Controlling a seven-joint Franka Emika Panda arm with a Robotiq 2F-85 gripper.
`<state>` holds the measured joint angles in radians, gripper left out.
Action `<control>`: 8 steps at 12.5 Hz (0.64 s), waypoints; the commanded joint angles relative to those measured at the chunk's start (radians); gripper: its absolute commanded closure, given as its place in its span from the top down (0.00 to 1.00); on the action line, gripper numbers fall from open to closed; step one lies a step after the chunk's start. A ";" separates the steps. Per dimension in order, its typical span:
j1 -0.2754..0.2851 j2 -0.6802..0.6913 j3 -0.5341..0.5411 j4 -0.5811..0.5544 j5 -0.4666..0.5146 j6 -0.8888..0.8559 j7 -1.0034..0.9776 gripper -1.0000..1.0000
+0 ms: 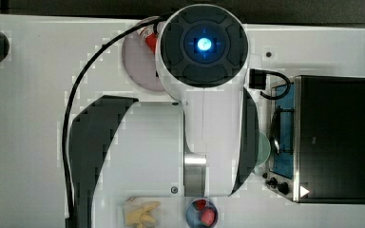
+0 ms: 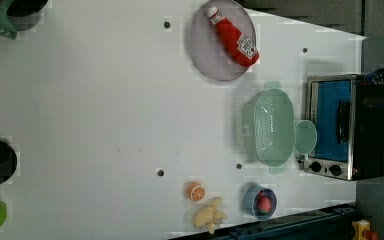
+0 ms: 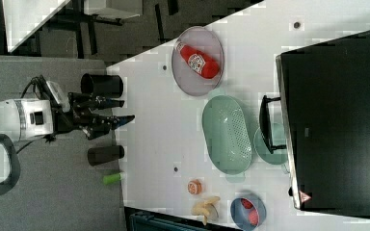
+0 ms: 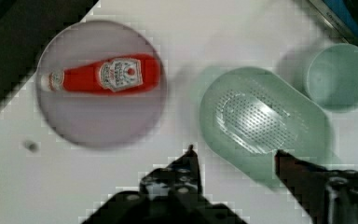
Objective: Drag strainer right to left.
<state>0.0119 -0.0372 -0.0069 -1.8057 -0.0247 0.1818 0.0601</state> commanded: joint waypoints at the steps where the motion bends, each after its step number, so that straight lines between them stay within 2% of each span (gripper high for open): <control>1: -0.051 -0.568 -0.015 -0.329 -0.003 -0.241 -0.012 0.80; 3: -0.051 -0.566 -0.015 -0.338 -0.003 -0.239 -0.012 1.00; 5: -0.051 -0.545 -0.015 -0.365 -0.003 -0.190 -0.011 1.00; 8: -0.051 -0.460 -0.014 -0.461 -0.003 0.002 0.016 1.00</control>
<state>-0.0439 -0.6431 -0.0155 -2.1582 -0.0226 0.1898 0.0651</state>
